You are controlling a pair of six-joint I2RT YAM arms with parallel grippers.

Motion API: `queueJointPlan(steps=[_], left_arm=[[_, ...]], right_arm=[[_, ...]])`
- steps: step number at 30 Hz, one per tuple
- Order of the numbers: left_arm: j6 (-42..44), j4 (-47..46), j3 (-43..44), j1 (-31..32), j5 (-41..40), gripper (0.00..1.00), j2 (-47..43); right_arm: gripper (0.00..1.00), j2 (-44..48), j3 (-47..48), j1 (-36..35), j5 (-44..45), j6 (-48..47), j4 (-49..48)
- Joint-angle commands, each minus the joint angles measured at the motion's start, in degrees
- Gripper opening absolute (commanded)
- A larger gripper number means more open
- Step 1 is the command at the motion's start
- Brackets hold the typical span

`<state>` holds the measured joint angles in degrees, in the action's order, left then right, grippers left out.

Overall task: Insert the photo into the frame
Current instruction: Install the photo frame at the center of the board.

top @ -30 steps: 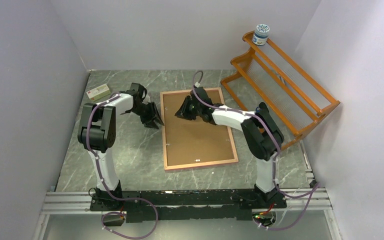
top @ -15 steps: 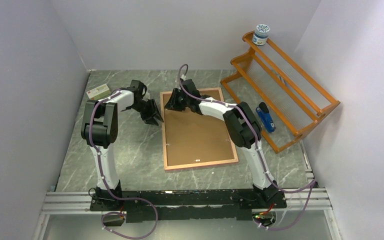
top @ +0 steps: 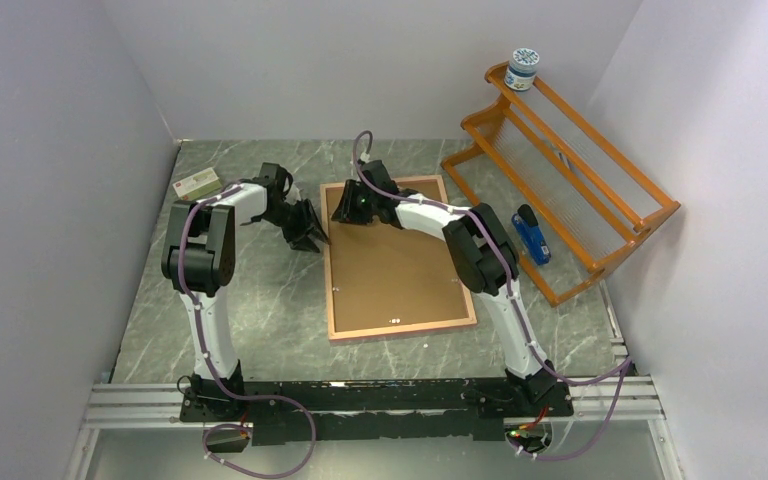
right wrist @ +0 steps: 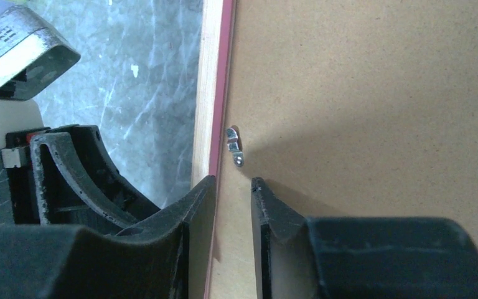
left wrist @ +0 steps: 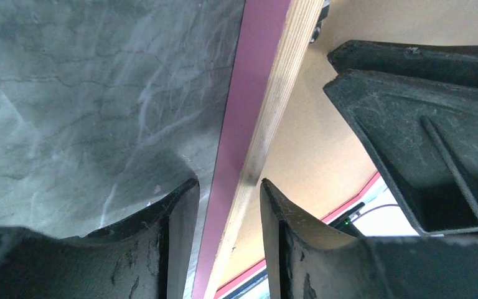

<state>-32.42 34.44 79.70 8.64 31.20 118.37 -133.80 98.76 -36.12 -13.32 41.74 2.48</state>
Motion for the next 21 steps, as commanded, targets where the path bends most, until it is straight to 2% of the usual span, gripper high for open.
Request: queueJointPlan(steps=[1, 9, 21], left_arm=[[-0.01, -0.73, -2.18, 0.23, -0.72, 0.49, 0.87], [-0.52, -1.65, -3.76, 0.27, 0.53, 0.48, 0.36], [-0.67, -2.53, -5.20, 0.29, 0.40, 0.36, 0.61]], right_arm=[[0.32, -0.79, 2.30, 0.18, 1.78, -0.93, 0.30], [0.35, -3.56, 5.29, 0.73, -0.32, -0.95, 2.01], [0.35, -6.99, 6.11, 0.72, -7.02, -0.04, 0.61]])
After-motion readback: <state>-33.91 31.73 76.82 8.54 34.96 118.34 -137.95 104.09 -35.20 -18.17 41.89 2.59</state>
